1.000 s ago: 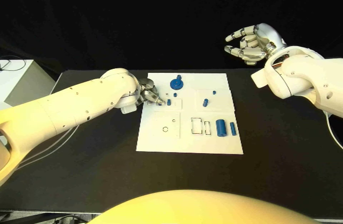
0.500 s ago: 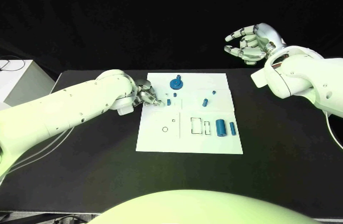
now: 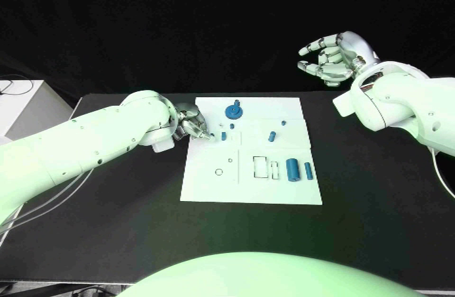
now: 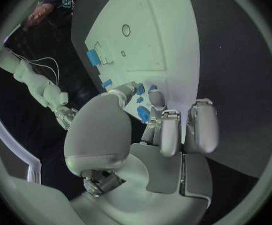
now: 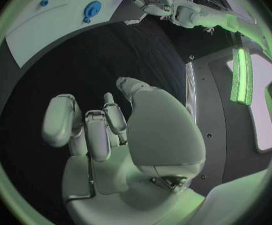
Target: Assemble the parts on the task board
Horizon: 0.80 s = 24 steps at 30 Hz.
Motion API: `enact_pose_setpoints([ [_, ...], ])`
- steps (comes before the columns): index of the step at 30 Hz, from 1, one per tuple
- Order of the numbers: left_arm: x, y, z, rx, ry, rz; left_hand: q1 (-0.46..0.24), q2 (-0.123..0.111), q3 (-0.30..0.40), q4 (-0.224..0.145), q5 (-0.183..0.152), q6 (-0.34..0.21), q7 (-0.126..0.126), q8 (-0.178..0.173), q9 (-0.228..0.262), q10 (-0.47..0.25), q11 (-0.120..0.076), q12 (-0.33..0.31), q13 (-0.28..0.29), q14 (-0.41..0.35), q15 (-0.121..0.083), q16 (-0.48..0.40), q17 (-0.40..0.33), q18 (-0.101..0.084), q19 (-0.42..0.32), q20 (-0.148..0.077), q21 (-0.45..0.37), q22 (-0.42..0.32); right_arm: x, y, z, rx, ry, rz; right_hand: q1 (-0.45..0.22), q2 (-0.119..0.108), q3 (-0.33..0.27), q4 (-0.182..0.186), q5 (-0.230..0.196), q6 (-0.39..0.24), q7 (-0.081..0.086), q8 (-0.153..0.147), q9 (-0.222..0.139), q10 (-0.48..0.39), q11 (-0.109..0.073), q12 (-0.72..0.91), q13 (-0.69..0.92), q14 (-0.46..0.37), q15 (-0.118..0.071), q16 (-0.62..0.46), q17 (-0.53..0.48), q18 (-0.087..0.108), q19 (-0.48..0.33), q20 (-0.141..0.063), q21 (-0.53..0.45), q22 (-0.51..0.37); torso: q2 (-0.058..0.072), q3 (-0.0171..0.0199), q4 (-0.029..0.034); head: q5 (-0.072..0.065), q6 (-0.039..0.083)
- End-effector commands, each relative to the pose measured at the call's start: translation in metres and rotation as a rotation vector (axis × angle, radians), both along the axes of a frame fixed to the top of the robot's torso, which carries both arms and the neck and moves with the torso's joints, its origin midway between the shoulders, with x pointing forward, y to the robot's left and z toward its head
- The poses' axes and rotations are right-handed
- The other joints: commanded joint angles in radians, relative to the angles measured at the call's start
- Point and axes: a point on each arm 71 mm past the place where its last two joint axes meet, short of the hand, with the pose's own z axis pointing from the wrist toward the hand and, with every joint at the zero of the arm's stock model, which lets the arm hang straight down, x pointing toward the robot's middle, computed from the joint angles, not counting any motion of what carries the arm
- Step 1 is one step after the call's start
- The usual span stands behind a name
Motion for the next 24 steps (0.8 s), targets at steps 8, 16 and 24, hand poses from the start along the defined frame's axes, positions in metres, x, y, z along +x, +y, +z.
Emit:
enact_pose_setpoints([
  [8, -0.003, 0.002, 0.026, -0.172, -0.109, -0.062, 0.171, 0.015, 0.121, -0.049, 0.01, -0.043, 0.028, 0.011, -0.033, -0.196, 0.03, -0.107, -0.131, -0.132, 0.034, -0.306, -0.092, 0.103, -0.284, 0.021, -0.415, -0.491, -0.001, -0.001, 0.0, -0.007, -0.006, 0.012, -0.008, -0.001, 0.007, -0.001, 0.003, -0.008, 0.002, 0.003, -0.002, -0.006, 0.0, -0.005, -0.001, 0.061, -0.001, -0.003, 0.085, 0.01, -0.006, -0.001, -0.004, 0.0, 0.0, 0.0005, 0.0005, -0.004, 0.01],
  [16, 0.001, -0.005, 0.045, -0.324, -0.264, -0.126, 0.218, 0.032, 0.239, -0.17, 0.001, -0.082, 0.068, -0.144, -0.22, -0.274, 0.062, -0.329, -0.338, -0.377, 0.062, -0.624, -0.416, 0.124, -0.381, 0.038, -0.578, -0.631, 0.001, -0.004, 0.0, -0.007, -0.011, 0.001, -0.008, -0.001, 0.015, -0.007, 0.004, -0.013, 0.002, 0.004, -0.002, -0.047, 0.001, -0.034, -0.044, 0.049, -0.001, -0.029, 0.047, 0.019, -0.023, 0.0, -0.05, -0.035, 0.0, 0.0006, 0.0, -0.001, 0.026],
  [24, 0.005, -0.018, 0.04, -0.343, -0.401, -0.199, 0.166, 0.03, 0.201, -0.188, -0.045, 0.019, 0.047, -0.232, -0.344, -0.204, 0.057, -0.436, -0.457, -0.345, 0.059, -0.634, -0.46, 0.124, -0.361, 0.045, -0.549, -0.606, 0.003, -0.006, 0.0, -0.004, -0.015, -0.008, -0.018, -0.01, 0.043, -0.018, 0.004, -0.018, -0.002, 0.015, -0.001, -0.206, -0.005, -0.196, -0.267, 0.007, -0.008, -0.134, -0.078, 0.051, -0.084, -0.005, -0.235, -0.175, -0.001, 0.0006, 0.0015, -0.004, 0.04],
])
